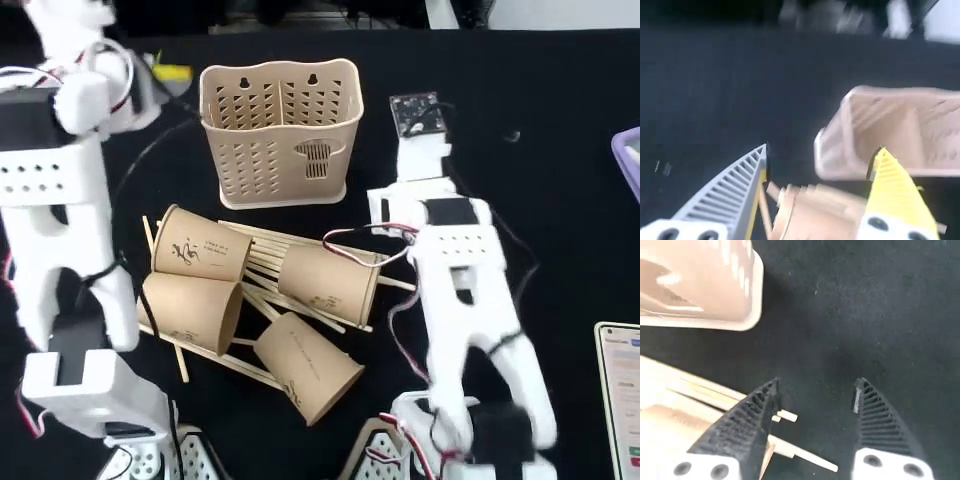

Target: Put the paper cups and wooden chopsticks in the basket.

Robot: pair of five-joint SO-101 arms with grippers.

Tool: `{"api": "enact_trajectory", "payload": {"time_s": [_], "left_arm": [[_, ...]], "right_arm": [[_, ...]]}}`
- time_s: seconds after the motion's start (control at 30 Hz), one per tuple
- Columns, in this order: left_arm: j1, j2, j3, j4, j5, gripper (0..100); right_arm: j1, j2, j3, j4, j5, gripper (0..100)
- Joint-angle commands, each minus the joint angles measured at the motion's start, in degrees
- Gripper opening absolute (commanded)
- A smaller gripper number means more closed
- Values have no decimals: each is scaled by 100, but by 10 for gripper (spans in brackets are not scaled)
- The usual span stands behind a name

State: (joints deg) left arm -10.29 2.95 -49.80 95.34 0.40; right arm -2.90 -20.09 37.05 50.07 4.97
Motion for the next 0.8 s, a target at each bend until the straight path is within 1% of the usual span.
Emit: {"api": "enact_trajectory", "payload": {"time_s": [0.0, 0.07, 0.23, 0.33, 0.4, 0.43, 0.53, 0.63, 0.7, 0.77], "left_arm": [[-620, -79, 576, 545, -431, 333], [-787, -97, 1235, 536, -668, 333], [-1191, -747, 2668, 527, -809, 333], [-1279, -1389, 3908, 202, -765, 333], [-1244, -1934, 5051, -352, -598, 332], [-1235, -2233, 5692, -756, -457, 332], [-1226, -3147, 7618, -2242, -141, 332], [-1226, -4018, 9200, -3622, 132, 332], [-1226, -4501, 10009, -4193, 413, 332], [-1138, -4888, 10571, -4527, 545, 332]], "right_arm": [[88, -1033, -409, 475, 18, 240], [97, -1393, -418, 589, 193, 240], [88, -2229, -321, 1424, 1354, 240], [185, -2607, 119, 1521, 2127, 240], [281, -2800, 523, 1336, 2681, 240], [316, -2897, 743, 1169, 2971, 241], [334, -3204, 1402, 835, 3727, 243], [325, -3609, 1982, 765, 4642, 243], [334, -3873, 2334, 765, 5187, 243], [299, -4084, 2712, 651, 5521, 244]]}}
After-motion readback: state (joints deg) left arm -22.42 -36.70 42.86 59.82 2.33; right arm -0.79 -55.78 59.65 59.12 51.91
